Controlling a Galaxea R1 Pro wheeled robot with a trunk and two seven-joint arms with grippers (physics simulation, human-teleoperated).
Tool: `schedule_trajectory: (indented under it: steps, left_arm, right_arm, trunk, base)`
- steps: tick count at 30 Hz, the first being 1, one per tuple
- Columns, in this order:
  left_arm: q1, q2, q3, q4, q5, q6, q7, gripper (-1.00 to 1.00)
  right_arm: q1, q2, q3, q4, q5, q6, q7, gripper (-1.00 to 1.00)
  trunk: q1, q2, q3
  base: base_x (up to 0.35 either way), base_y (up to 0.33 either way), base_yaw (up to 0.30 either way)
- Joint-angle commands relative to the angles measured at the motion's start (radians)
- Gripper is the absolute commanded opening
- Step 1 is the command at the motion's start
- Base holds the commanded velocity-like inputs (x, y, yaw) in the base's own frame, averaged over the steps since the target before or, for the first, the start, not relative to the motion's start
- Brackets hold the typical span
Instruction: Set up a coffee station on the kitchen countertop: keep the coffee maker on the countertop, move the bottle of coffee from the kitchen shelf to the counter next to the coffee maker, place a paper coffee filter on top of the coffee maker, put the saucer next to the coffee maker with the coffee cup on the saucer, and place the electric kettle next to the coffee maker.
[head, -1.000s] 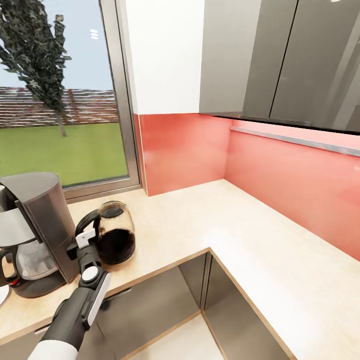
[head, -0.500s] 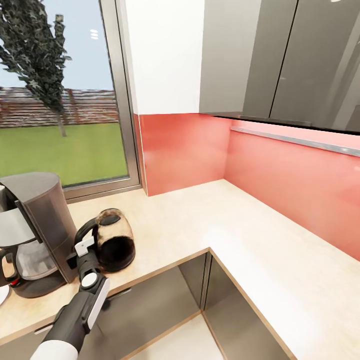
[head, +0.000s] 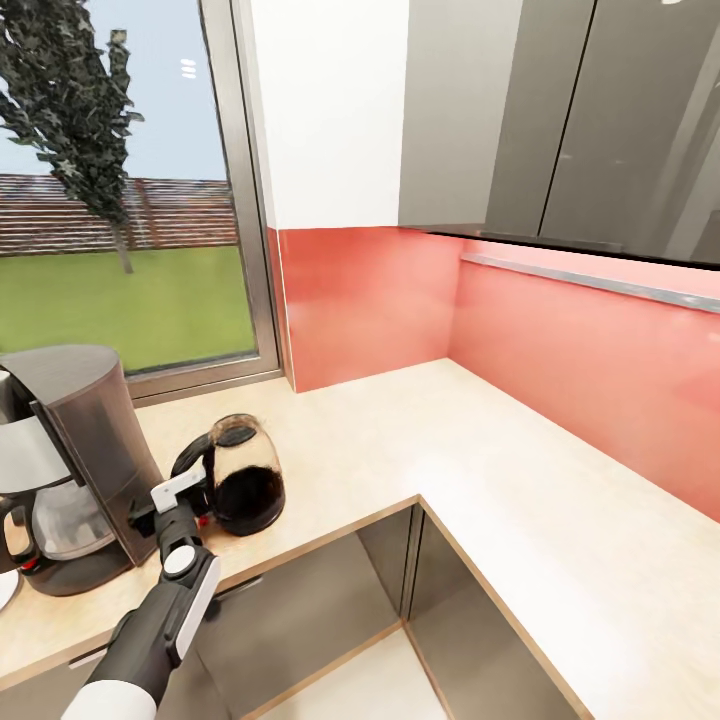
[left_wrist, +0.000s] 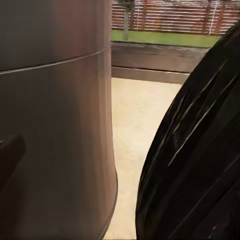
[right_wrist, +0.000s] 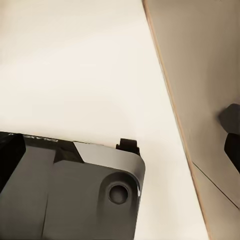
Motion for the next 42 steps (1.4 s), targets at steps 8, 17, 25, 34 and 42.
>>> schedule_trajectory:
  steps: [8,17,25,34,42]
  left_arm:
    - [-0.001,0.0,0.002,0.0,0.009,-0.007,0.002,1.0]
    - [-0.001,-0.002,0.002,-0.001,0.008,-0.008,0.002,1.0]
    - [-0.001,-0.004,0.0,-0.001,0.006,-0.008,0.002,1.0]
    - [-0.001,-0.005,-0.001,-0.001,0.008,-0.008,0.002,1.0]
    - [0.001,-0.005,-0.003,-0.002,0.008,-0.008,0.002,1.0]
  right_arm:
    - [-0.001,0.0,0.007,0.001,-0.011,-0.003,0.004,1.0]
    - [-0.001,0.0,0.007,0.001,-0.012,-0.003,0.004,1.0]
    - [-0.001,0.0,0.007,0.001,-0.012,-0.003,0.004,1.0]
    - [-0.001,0.0,0.007,0.001,-0.012,-0.003,0.004,1.0]
    - [-0.001,0.0,0.007,0.001,-0.011,-0.003,0.003,1.0]
  trunk:
    - [0.001,-0.002,-0.002]
    - [0.001,-0.002,-0.002]
    - [0.001,-0.002,-0.002]
    - [0.001,-0.002,-0.002]
    - [0.001,-0.002,-0.002]
  base:
    - [0.0,0.0,0.0]
    - [-0.105,0.0,0.0]
    - [-0.092,-0.042,0.0]
    - [-0.282,-0.133,0.0]
    - [-0.284,-0.135,0.0]
